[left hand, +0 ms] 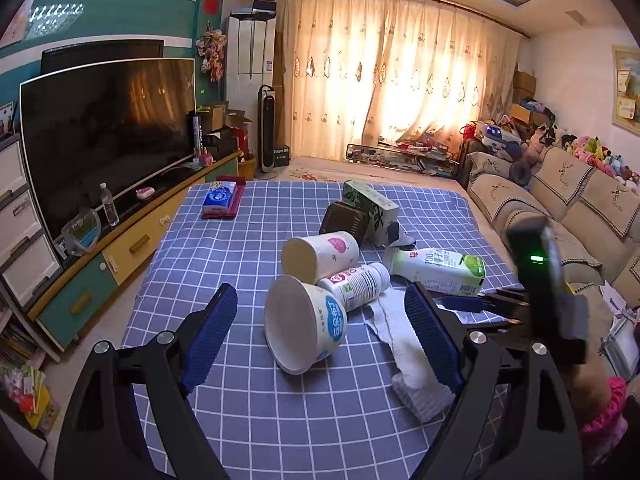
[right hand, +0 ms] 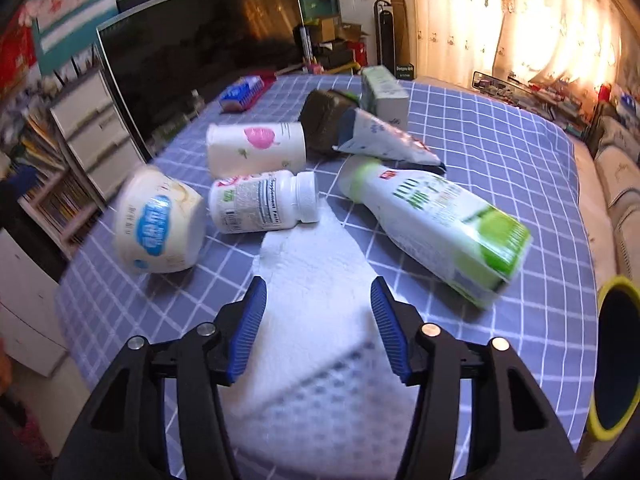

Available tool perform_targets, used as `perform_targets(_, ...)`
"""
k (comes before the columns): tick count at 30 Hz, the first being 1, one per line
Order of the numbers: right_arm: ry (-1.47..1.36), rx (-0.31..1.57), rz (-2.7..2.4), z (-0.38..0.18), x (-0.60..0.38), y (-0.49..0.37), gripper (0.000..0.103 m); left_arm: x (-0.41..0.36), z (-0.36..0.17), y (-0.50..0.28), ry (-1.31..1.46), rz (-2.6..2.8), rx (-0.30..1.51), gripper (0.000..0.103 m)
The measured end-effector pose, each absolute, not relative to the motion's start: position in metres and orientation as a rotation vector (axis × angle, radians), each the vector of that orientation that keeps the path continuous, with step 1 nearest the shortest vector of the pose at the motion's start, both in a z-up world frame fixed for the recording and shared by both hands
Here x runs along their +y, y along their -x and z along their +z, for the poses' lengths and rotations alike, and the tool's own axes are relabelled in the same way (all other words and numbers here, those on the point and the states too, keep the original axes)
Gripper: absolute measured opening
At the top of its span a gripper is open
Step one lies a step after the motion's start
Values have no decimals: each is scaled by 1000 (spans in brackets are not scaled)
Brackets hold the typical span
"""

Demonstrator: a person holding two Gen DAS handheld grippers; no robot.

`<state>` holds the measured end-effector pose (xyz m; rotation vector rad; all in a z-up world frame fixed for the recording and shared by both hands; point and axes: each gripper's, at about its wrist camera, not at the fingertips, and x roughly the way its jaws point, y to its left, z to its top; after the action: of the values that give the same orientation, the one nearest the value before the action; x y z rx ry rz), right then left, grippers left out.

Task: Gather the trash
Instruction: 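Reach the right gripper to the white paper towel and pinch it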

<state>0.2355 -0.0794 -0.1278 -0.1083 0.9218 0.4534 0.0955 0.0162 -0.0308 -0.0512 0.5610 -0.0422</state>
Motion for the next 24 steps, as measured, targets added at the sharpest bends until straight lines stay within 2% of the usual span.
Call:
perform_targets(4,160,1001,466,-146,-62,-253,54,15,-36,-97,64,-47,572,85)
perform_targets(7,220,991,440,-147,-53,-254,55,17,-38,-98,71,-44,575,85)
perform_targets(10,244,982,419,-147,-51,-254,41,20,-40,-98,78,-38,575,85)
perform_targets(12,256,976,406,-147,-52,-255,24,22,-42,-99,84,-36,578,85)
perform_targets(13,260,974,394,-147,-51,-256,10,24,-43,-99,87,-35,580,85)
perform_targets(16,224,983,403,-145,-56,-260,7,25,-45,-100,96,-40,588,85)
perform_targets(24,100,933,463,-113,-79,-239,6,20,-47,-97,84,-33,580,85)
